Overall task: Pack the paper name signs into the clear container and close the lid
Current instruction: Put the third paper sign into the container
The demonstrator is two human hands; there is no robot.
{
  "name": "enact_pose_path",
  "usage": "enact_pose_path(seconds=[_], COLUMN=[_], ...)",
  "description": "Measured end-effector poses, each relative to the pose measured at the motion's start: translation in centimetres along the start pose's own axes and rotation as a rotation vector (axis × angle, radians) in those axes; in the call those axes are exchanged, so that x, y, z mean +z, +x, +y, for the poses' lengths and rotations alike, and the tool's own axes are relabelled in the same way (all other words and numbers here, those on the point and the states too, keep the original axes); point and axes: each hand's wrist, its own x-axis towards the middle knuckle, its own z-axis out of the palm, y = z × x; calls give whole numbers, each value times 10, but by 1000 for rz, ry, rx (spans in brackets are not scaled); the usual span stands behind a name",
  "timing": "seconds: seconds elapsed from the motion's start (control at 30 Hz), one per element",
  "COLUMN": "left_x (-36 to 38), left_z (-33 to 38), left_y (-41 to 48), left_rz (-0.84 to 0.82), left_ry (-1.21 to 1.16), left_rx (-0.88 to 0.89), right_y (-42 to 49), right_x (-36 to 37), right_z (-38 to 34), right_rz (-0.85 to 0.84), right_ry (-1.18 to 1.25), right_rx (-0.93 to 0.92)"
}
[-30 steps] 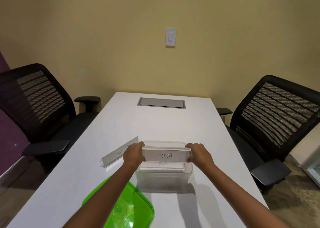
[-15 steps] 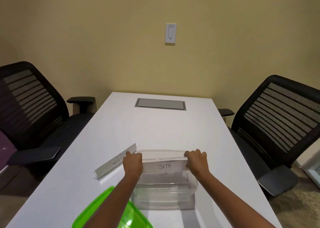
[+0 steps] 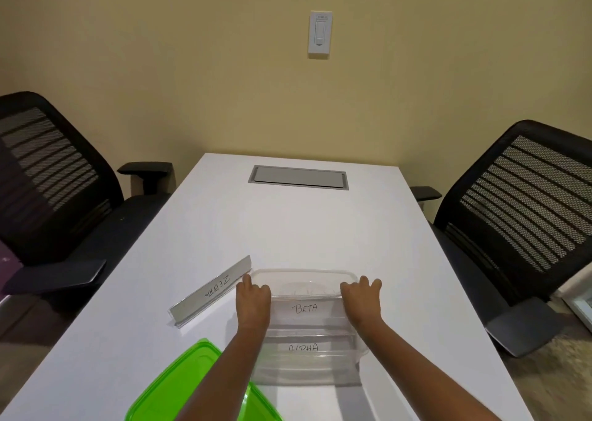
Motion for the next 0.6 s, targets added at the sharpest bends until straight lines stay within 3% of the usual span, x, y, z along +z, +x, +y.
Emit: enact_pose_path(seconds=[0.13, 0.23, 0.33, 0.6], left_x=[15, 15, 37, 43], left_z=[2, 1, -1, 0], left_y=[2, 2, 12, 17], left_rz=[187, 10, -37, -24], left_ry=[2, 45, 51, 64], left_rx=[77, 25, -9, -15], right_y=[3, 4, 5, 6], right_x=[6, 7, 9, 19], right_z=[-4, -5, -7, -9], right_rz=[12, 6, -7, -46], right_ry=[-57, -73, -70, -79], right_rx=[-27, -40, -41, -62])
